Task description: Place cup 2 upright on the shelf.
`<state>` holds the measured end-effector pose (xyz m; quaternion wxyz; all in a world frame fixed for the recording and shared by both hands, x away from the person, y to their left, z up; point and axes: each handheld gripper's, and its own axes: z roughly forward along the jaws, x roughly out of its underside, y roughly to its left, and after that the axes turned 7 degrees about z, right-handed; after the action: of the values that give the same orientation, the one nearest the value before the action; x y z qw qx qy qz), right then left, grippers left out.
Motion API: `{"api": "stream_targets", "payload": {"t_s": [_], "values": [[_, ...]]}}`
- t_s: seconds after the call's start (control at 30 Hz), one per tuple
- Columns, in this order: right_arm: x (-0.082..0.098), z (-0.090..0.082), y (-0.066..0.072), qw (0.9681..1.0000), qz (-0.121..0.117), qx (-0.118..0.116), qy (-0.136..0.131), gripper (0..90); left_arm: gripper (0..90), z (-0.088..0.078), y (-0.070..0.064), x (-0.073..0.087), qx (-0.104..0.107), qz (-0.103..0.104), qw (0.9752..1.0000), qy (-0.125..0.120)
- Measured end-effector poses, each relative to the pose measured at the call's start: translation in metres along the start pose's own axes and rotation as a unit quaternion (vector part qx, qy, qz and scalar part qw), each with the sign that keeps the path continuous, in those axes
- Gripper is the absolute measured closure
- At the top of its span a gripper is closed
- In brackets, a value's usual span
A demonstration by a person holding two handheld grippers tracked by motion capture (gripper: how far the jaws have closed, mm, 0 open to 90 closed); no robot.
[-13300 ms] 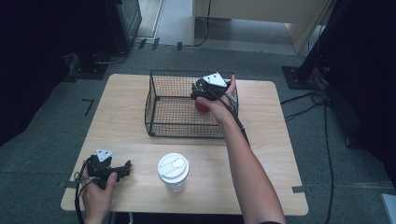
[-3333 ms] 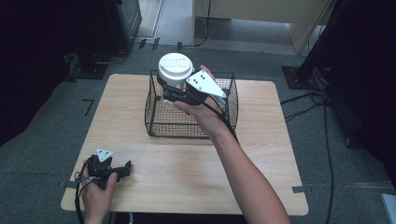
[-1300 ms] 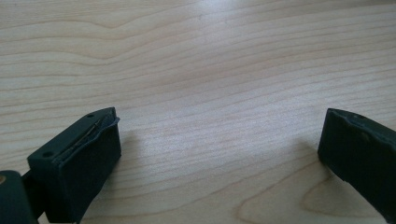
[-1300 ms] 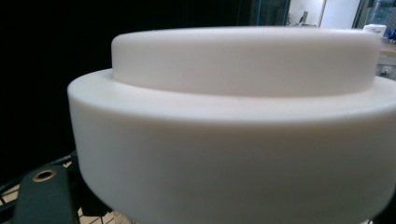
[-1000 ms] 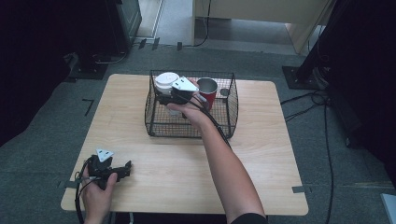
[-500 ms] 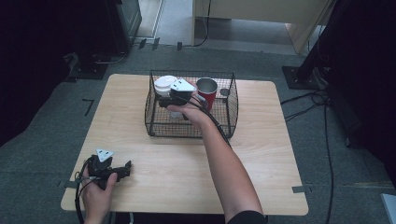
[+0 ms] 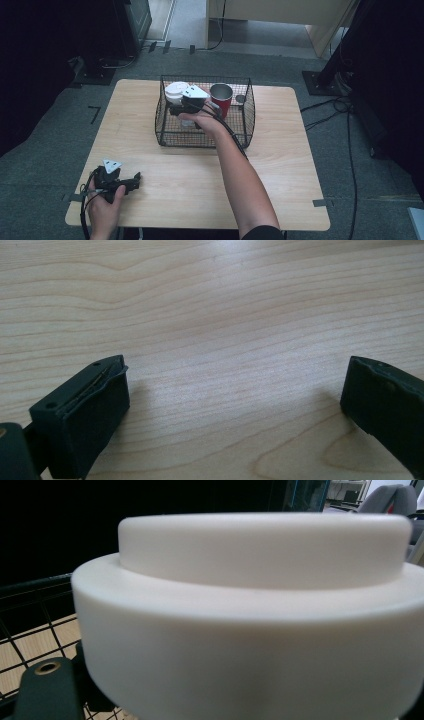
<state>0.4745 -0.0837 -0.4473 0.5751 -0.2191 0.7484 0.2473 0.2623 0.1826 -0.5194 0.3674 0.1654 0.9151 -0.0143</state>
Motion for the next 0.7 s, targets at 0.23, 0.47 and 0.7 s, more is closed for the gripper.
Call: {"api": "stream_targets", "payload": {"t_s": [0.23, 0.47, 0.7], "values": [[0.0003, -0.0017, -0.0007, 1.0, 0.0, 0.0, 0.005, 15.8, 0.0, 0.0001, -0.0001, 0.0, 0.0, -0.001, 1.0, -0.001], [0.0011, -0.0056, -0.0027, 0.9999, -0.006, 0.0, 0.01, 15.8, 0.0, 0.0001, -0.0001, 0.0, 0.0, -0.001, 1.0, -0.001], [0.0013, -0.0098, -0.0043, 0.9999, 0.0, 0.006, 0.015, 15.7, 0.0, 0.0001, -0.0001, 0.0, 0.0, -0.001, 1.0, -0.001]]}}
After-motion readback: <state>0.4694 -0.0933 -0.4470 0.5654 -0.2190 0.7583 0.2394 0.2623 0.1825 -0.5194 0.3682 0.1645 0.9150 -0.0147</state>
